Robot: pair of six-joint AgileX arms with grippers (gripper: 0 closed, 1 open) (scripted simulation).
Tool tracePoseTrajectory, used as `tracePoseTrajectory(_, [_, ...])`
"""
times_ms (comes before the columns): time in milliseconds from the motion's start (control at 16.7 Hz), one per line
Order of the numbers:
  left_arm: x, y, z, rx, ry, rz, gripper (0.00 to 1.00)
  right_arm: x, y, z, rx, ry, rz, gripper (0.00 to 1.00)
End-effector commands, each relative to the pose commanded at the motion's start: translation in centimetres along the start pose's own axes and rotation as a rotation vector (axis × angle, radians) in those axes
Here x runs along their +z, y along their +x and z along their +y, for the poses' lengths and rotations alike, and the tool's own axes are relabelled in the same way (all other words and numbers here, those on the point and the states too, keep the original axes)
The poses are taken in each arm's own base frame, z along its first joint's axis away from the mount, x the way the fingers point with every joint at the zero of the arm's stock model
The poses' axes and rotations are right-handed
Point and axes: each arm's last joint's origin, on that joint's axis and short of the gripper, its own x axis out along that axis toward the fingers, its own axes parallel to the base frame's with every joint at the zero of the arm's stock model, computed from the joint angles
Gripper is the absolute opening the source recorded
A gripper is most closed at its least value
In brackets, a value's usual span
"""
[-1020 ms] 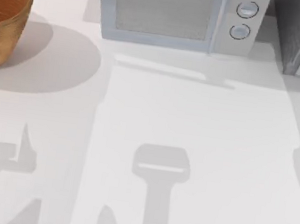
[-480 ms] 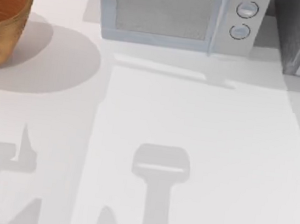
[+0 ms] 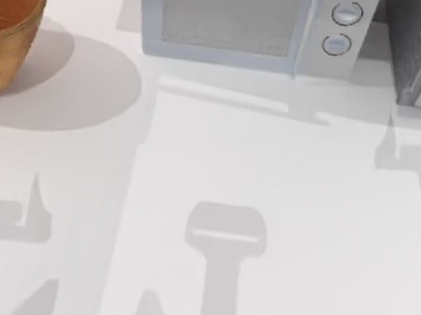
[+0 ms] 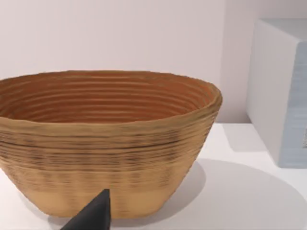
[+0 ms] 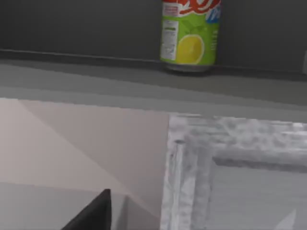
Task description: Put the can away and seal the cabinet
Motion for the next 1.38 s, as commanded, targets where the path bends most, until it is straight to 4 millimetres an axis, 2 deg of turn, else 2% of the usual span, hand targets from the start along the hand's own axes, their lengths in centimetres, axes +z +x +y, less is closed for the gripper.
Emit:
tracePoseTrajectory(180, [0.0, 0.0, 0.0, 0.0, 0.0, 0.0, 1.0, -8.7, -3.7, 0.2, -0.005, 0.008, 0.05, 1.0])
tracePoseTrajectory(360, [0.0, 0.0, 0.0, 0.0, 0.0, 0.0, 1.0, -16.2, -6.2, 0.5, -0.014, 0.023, 0.072, 1.0])
tracePoseTrajectory(540, [0.0, 0.0, 0.0, 0.0, 0.0, 0.0, 1.0, -21.9, -7.3, 0.7, -0.026, 0.04, 0.081, 1.0])
tracePoseTrajectory(660, [0.0, 0.0, 0.0, 0.0, 0.0, 0.0, 1.0, -24.4, -7.6, 0.8, -0.034, 0.05, 0.084, 1.0])
tracePoseTrajectory(840, [0.0, 0.0, 0.0, 0.0, 0.0, 0.0, 1.0, -26.2, -7.7, 0.9, -0.04, 0.059, 0.087, 1.0])
tracePoseTrajectory(1200, [0.0, 0.0, 0.0, 0.0, 0.0, 0.0, 1.0, -26.2, -7.7, 0.9, -0.037, 0.058, 0.092, 1.0])
tracePoseTrajectory(1380, [0.0, 0.0, 0.0, 0.0, 0.0, 0.0, 1.0, -25.4, -7.3, 0.5, -0.032, 0.057, 0.07, 1.0])
